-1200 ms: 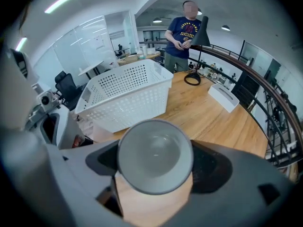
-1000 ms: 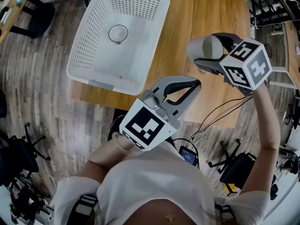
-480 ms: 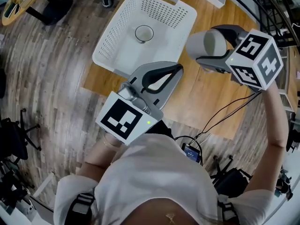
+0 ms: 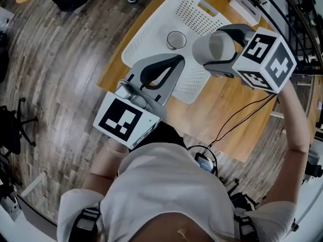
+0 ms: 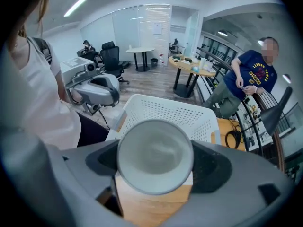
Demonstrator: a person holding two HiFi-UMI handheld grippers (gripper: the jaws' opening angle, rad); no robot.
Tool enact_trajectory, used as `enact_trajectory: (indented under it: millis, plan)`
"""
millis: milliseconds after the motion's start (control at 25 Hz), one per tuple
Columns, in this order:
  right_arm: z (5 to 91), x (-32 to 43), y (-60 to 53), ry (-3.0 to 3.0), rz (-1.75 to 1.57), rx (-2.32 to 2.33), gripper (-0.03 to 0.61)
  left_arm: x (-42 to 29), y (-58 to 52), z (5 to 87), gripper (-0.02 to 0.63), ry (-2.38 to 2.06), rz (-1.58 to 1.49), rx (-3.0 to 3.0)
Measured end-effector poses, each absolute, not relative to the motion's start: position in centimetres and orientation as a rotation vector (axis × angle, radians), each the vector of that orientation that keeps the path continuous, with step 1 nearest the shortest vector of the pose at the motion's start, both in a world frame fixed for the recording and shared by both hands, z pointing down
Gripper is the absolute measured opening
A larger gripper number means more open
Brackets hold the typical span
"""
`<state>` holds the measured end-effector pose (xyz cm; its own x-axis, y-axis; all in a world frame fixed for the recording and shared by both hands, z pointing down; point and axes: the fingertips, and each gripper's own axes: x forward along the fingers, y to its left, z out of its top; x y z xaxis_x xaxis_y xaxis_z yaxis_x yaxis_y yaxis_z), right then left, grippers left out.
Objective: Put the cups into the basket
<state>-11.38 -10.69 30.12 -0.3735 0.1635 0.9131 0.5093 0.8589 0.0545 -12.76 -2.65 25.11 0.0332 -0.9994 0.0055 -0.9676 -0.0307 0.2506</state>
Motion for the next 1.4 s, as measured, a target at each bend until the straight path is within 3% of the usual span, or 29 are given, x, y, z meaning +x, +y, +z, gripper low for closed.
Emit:
enact_trajectory:
  millis: [720,1400]
  plan:
    - [38.7,-15.6,-5.7,-1.686,-0.628,-0.946,0.411,-20.3,-2.8,26.7,0.008,-2.242,-0.286,1.931]
    - [47.1,-14.9,-2.8,-1.630,-0.701,-1.059,0.411,-21.2,-4.5,27.3,0.008,-2.232,-0.319,1.877]
